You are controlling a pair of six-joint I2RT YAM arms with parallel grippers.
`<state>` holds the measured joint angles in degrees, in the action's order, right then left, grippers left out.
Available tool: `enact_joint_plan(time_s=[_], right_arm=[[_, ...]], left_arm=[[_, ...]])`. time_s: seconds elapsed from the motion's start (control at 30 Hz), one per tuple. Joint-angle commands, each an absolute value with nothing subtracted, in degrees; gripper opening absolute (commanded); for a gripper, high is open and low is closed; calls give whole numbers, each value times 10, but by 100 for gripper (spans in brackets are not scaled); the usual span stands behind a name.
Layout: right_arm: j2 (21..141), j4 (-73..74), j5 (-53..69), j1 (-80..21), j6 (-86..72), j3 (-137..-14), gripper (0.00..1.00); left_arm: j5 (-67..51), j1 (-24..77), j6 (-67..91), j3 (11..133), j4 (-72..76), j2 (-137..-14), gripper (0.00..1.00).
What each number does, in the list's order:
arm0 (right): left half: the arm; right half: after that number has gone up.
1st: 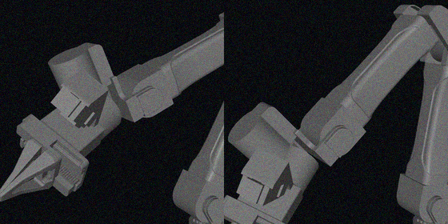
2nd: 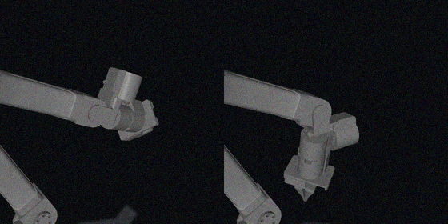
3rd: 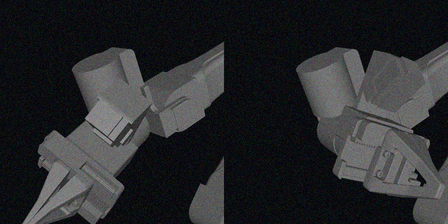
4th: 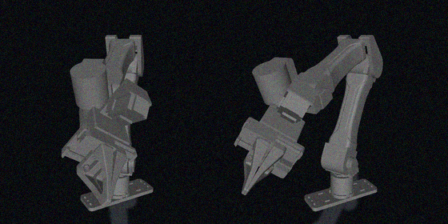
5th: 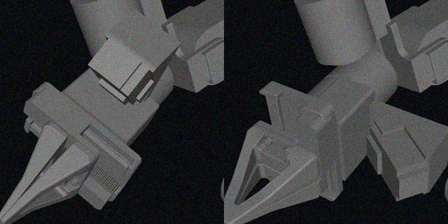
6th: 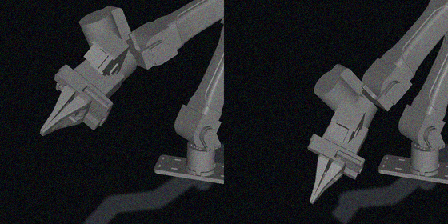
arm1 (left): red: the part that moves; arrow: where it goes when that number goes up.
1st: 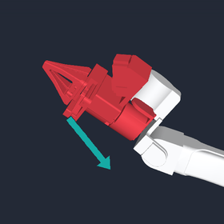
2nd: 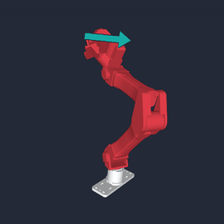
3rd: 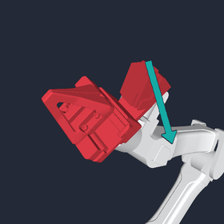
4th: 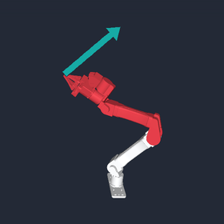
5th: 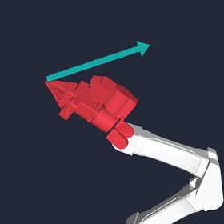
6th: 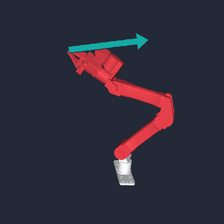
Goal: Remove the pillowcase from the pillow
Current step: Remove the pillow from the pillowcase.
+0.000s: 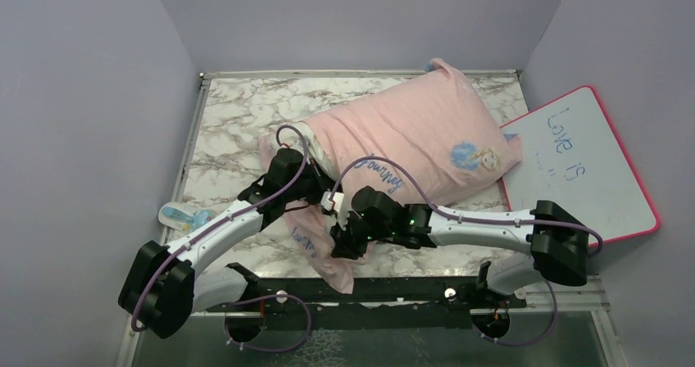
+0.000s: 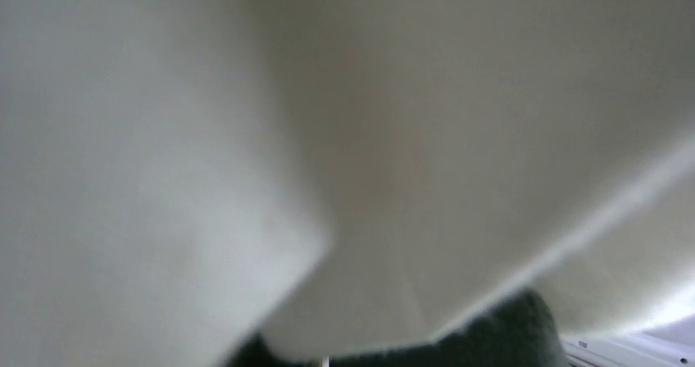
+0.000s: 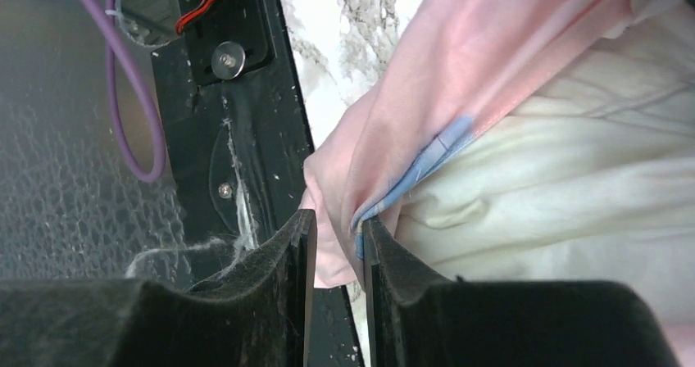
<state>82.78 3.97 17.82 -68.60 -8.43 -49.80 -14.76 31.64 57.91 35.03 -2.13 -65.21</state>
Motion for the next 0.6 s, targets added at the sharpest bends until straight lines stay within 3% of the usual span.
enact_joint_plan(time_s=[0.0,0.43,0.57], right_arm=[[829,-15,342,-757,-121,-468,29],[859,-30,365,-761,-116,-413,28],[886,-18,292,-763,-122,-408,25]], left_arm=[[-99,319,610,374,61,-683,0],[-60,309,617,390,44,-662,0],[-61,302,614,389,39,-654,0]])
